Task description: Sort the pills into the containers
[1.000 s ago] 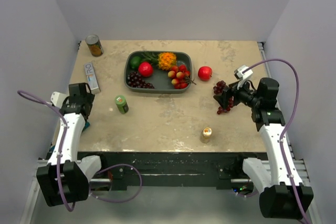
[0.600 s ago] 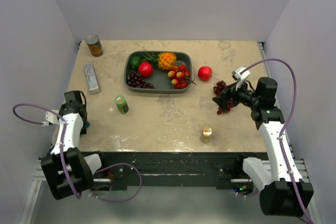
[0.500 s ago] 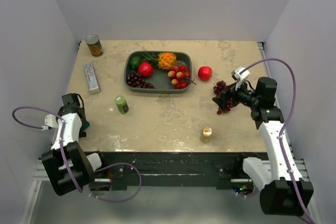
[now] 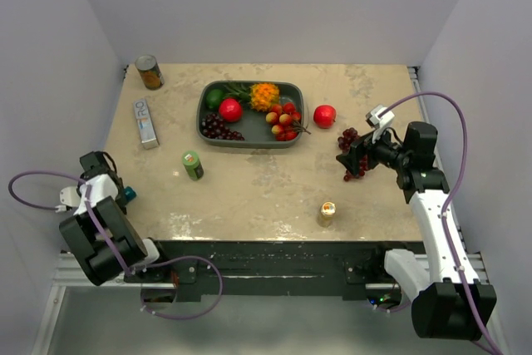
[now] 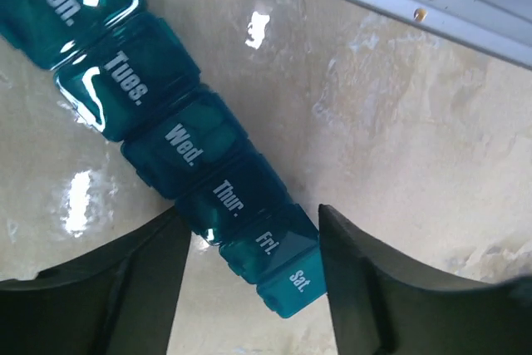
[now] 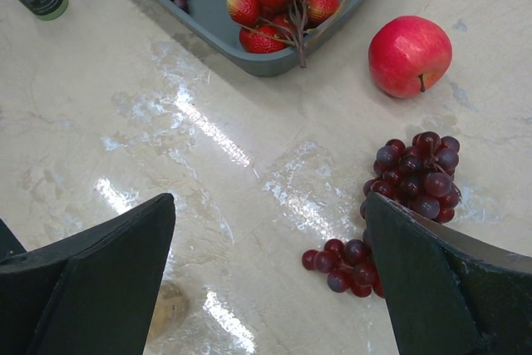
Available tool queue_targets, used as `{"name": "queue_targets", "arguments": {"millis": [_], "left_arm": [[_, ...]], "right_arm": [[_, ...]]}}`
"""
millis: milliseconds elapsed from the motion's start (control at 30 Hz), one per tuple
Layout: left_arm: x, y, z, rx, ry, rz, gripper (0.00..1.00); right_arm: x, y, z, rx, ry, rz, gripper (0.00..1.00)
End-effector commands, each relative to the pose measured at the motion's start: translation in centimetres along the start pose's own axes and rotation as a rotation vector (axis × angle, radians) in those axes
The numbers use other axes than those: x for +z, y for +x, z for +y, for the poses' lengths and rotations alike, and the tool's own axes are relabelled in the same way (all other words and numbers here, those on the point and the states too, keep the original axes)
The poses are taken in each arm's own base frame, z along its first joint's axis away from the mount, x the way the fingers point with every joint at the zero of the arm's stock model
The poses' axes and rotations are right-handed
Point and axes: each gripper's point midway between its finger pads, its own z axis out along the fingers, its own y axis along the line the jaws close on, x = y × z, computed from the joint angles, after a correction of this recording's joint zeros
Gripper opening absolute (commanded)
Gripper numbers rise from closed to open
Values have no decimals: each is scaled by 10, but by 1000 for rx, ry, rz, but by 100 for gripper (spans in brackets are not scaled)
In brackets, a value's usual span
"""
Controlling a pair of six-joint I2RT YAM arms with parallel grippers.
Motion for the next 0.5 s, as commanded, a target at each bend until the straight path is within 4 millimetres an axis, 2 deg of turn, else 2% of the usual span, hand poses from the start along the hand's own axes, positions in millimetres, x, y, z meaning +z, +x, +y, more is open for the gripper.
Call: {"name": "queue_targets", "arguments": {"millis": [0,67,100,200,467], "left_arm": [[11,11,15,51,-52,59,59],[9,13,16,53,-37,67,54],[7,16,15,57,-27,81,46],[-1,20,17,59,1,110,36],[-31,48,22,91,107,197,29]], "right_arm": [[-1,-9,-2,-39,9,-19,99],[-2,-9,-2,-37,11,-18,99],[-2,-10,-2,-41,12,-20,99],[-3,-12,-3,-43,15,-24,99],[-4,-17,-2,-47,14,-34,99]]}}
